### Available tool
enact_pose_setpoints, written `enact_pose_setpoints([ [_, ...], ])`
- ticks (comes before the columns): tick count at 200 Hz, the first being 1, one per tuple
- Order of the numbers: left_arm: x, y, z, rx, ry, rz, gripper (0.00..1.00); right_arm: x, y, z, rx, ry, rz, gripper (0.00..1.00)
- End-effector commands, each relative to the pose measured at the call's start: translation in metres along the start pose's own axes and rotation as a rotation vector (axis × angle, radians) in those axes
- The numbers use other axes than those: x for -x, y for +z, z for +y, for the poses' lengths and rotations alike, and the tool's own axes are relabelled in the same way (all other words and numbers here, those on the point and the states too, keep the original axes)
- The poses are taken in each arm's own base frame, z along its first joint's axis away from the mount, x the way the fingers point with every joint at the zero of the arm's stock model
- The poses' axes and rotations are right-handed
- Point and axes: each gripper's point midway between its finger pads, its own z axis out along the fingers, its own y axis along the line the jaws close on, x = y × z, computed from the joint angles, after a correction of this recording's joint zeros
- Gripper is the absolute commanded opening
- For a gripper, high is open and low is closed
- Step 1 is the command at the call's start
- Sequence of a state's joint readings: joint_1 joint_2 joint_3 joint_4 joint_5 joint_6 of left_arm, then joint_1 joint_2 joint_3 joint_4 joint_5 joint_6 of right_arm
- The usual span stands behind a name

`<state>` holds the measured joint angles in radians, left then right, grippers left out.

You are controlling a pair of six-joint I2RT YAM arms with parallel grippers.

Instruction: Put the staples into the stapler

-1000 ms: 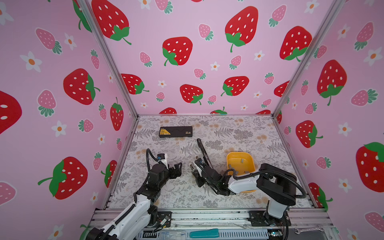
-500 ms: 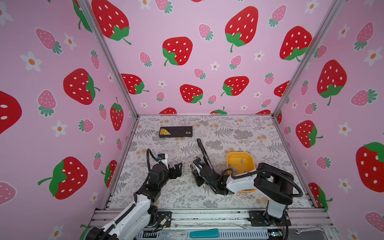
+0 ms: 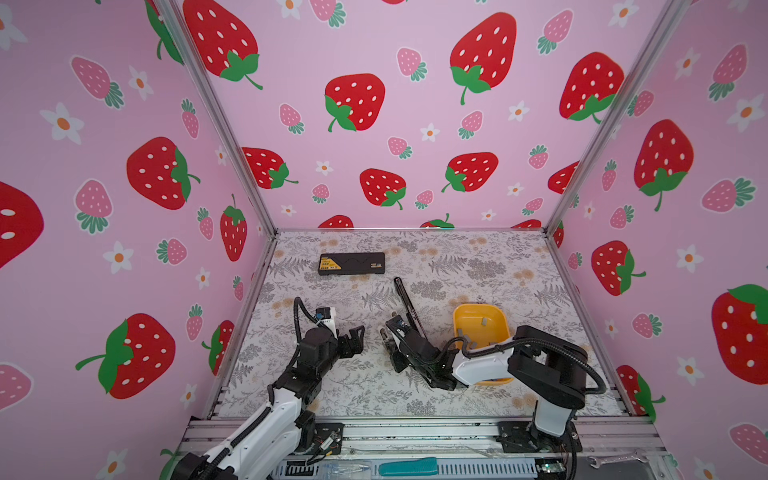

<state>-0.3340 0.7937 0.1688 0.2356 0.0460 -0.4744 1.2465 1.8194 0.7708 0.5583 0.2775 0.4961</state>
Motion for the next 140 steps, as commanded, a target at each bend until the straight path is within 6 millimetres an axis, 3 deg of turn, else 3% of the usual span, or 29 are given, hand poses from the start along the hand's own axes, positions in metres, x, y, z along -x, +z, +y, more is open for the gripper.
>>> enact_pose_setpoints([
  [1, 0.009, 0.000, -0.007, -0.023, 0.013, -0.025, 0.93, -0.004, 0.002, -0.002, -0.018, -0.012, 0.011, 0.05],
  [140, 0.008, 0.000, -0.008, -0.022, 0.017, -0.021, 0.93, -0.014, 0.007, -0.007, -0.036, -0.018, 0.036, 0.05],
])
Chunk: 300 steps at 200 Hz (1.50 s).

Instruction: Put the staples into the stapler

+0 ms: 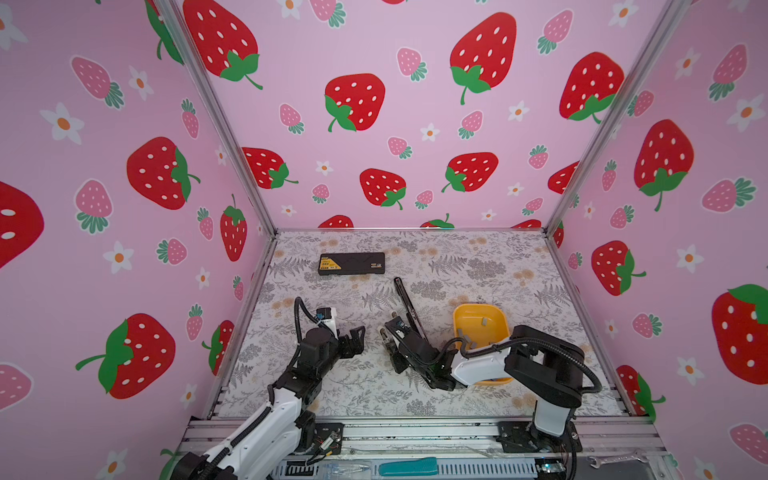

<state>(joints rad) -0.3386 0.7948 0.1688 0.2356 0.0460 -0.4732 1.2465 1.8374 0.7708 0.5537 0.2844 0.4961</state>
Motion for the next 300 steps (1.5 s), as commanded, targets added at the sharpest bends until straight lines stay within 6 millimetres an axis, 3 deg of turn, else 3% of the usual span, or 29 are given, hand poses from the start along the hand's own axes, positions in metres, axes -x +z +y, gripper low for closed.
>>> enact_pose_setpoints([
  [1, 0.009, 0.000, -0.007, -0.019, 0.014, -0.024, 0.93, -0.007, 0.004, -0.003, -0.022, -0.012, 0.019, 0.05],
  [38, 0.010, 0.000, -0.007, -0.018, 0.014, -0.024, 0.93, -0.005, 0.003, -0.003, -0.022, -0.022, 0.018, 0.05],
  [98, 0.009, 0.000, -0.006, -0.015, 0.014, -0.023, 0.93, 0.016, -0.011, 0.002, 0.001, -0.026, -0.025, 0.05],
  [200, 0.009, 0.001, -0.007, -0.015, 0.016, -0.020, 0.93, 0.003, -0.002, -0.004, -0.031, -0.041, 0.003, 0.05],
  [300, 0.008, 0.002, -0.007, -0.013, 0.020, -0.015, 0.93, 0.003, 0.001, -0.001, -0.016, -0.036, 0.006, 0.05],
])
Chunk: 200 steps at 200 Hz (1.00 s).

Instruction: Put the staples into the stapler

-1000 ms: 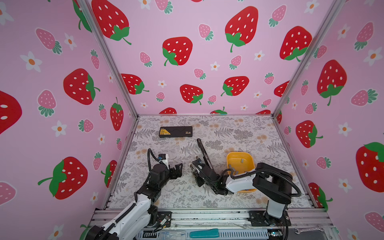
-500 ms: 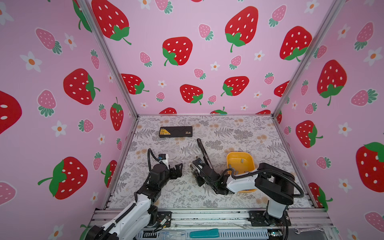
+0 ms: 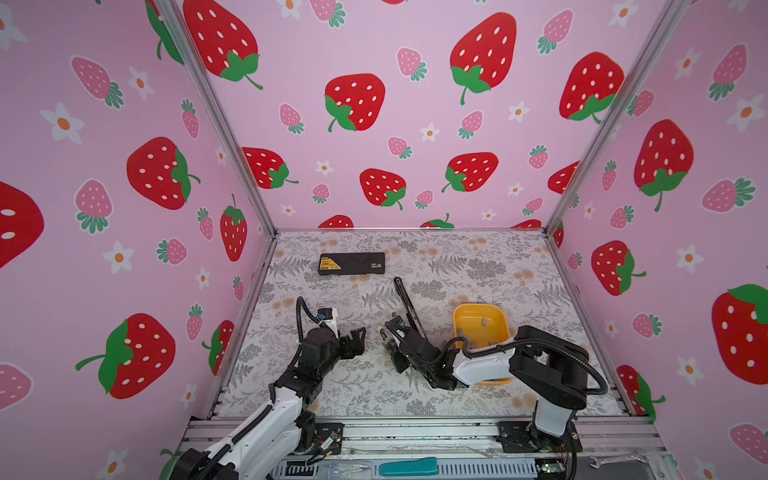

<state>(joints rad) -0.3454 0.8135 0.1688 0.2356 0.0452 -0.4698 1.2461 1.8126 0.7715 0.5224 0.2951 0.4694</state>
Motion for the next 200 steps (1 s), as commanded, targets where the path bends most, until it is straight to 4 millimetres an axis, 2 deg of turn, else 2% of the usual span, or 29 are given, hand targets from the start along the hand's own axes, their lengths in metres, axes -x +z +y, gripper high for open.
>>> enact_pose_setpoints([
  [1, 0.013, -0.001, -0.007, -0.016, 0.014, -0.034, 0.93, -0.001, 0.006, 0.001, -0.004, -0.008, 0.005, 0.05],
  [111, 0.013, 0.000, -0.008, -0.017, 0.015, -0.034, 0.93, 0.003, 0.006, 0.004, 0.005, -0.006, 0.000, 0.05],
  [200, 0.013, 0.000, -0.008, -0.014, 0.017, -0.032, 0.93, -0.015, 0.007, -0.001, -0.006, -0.004, 0.036, 0.05],
])
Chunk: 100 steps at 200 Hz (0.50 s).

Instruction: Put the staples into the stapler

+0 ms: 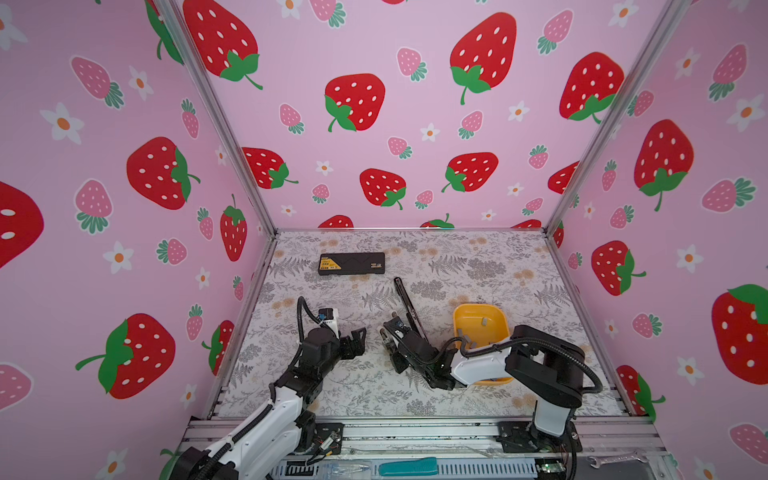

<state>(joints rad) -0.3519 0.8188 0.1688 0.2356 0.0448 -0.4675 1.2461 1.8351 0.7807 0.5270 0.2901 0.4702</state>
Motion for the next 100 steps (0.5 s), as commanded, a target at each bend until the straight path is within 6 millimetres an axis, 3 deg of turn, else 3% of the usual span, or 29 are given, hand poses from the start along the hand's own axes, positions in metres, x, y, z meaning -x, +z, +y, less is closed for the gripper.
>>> enact_pose_setpoints([
  [1, 0.015, -0.001, -0.007, -0.012, 0.012, -0.041, 0.93, -0.011, 0.003, -0.002, -0.007, -0.002, 0.026, 0.05],
  [100, 0.015, 0.000, -0.007, -0.010, 0.014, -0.035, 0.93, -0.026, -0.010, 0.000, 0.029, 0.010, 0.056, 0.07],
])
